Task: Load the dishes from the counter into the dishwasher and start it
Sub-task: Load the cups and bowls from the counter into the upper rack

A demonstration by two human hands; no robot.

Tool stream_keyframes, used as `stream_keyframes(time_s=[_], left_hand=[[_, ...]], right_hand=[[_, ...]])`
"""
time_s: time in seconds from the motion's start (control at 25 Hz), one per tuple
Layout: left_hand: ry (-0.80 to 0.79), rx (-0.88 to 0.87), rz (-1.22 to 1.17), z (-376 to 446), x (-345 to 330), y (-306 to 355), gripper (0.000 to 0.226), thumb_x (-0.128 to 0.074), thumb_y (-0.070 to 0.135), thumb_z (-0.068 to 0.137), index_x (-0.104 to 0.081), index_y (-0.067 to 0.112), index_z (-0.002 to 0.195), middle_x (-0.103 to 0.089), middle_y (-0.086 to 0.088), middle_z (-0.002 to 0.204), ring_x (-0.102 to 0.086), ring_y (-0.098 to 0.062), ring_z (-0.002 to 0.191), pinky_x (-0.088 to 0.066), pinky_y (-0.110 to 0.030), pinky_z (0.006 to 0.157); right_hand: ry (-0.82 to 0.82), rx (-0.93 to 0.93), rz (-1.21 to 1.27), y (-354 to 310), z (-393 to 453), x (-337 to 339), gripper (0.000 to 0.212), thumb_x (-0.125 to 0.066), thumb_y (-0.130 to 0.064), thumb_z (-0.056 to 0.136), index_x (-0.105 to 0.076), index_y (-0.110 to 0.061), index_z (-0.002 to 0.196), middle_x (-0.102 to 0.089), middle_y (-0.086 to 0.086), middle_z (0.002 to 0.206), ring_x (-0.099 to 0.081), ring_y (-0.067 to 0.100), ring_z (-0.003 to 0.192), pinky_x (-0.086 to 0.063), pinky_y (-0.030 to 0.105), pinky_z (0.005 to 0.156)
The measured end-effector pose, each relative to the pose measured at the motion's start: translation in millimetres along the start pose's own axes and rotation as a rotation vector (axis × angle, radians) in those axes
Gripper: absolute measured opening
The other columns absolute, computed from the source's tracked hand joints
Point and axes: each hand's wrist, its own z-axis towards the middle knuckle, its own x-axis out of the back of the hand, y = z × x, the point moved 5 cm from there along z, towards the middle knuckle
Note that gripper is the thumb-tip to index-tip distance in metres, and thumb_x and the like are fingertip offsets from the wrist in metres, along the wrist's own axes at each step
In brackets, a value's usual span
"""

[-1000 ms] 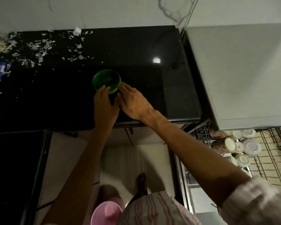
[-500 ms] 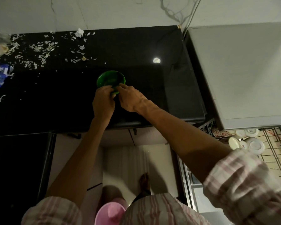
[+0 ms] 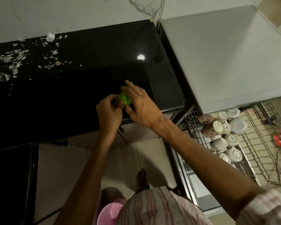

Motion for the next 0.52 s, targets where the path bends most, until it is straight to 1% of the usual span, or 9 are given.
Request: stream_keyframes(time_s=[0.04, 0.12, 0.2, 0.28, 0.4, 0.52], left_hand=[[-0.048, 0.009, -0.036, -9.6, -11.3, 9.4, 0.016, -0.064, 0.007, 0.090, -0.069, 0.012, 0.104, -0.064, 0.007, 0.092, -0.061, -0.005, 0.084, -0.043, -0.009, 0.065], [-0.134, 0.009, -0.141, -25.1, -31.4, 25.6, 0.009, -0.066, 0.011, 0.090, -0.068, 0.019, 0.094, -0.067, 0.010, 0.085, -0.064, -0.003, 0.081, -0.049, -0.018, 0.068], [-0.248, 0.054, -0.291, -40.7, -56.8, 41.6, 0.015, -0.064, 0.008, 0.091, -0.067, 0.021, 0.085, -0.069, 0.009, 0.080, -0.065, 0.000, 0.076, -0.051, -0.019, 0.069], [-0.363, 0.160, -0.459, -57.2, -82.5, 55.2, 0.023, -0.060, 0.003, 0.092, -0.067, 0.021, 0.080, -0.070, 0.008, 0.073, -0.064, -0.002, 0.070, -0.050, -0.018, 0.067], [-0.518, 0.352, -0.626, -82.4, -118.0, 72.2, 0.023, -0.055, 0.002, 0.095, -0.067, 0.015, 0.081, -0.070, 0.009, 0.067, -0.062, -0.002, 0.066, -0.050, -0.021, 0.066], [-0.659, 0.486, -0.715, -107.4, -147.2, 87.0, 0.016, -0.053, 0.003, 0.097, -0.066, 0.008, 0.090, -0.071, 0.003, 0.073, -0.066, -0.006, 0.071, -0.055, -0.025, 0.071]], right_hand=[[0.034, -0.028, -0.001, 8.3, -14.9, 10.5, 0.064, -0.059, -0.028, 0.091, -0.035, -0.014, 0.148, -0.025, 0.010, 0.159, -0.029, 0.032, 0.143, -0.034, 0.048, 0.114], [0.091, -0.085, 0.013, 22.2, -43.0, 30.8, 0.070, -0.062, -0.031, 0.088, -0.033, -0.015, 0.150, -0.024, 0.010, 0.159, -0.027, 0.030, 0.144, -0.033, 0.047, 0.115], [0.158, -0.139, 0.042, 36.8, -73.3, 53.5, 0.073, -0.066, -0.031, 0.087, -0.034, -0.011, 0.150, -0.028, 0.013, 0.158, -0.027, 0.029, 0.145, -0.029, 0.043, 0.118], [0.226, -0.172, 0.043, 51.9, -101.6, 73.6, 0.075, -0.071, -0.030, 0.085, -0.037, -0.004, 0.147, -0.035, 0.016, 0.154, -0.027, 0.025, 0.145, -0.025, 0.041, 0.119], [0.281, -0.260, 0.045, 79.9, -141.5, 92.4, 0.086, -0.080, -0.034, 0.077, -0.038, -0.004, 0.146, -0.037, 0.016, 0.152, -0.026, 0.022, 0.146, -0.027, 0.042, 0.118], [0.293, -0.365, 0.086, 103.8, -179.3, 103.7, 0.099, -0.082, -0.042, 0.072, -0.029, -0.011, 0.151, -0.029, 0.013, 0.157, -0.019, 0.020, 0.149, -0.025, 0.041, 0.119]])
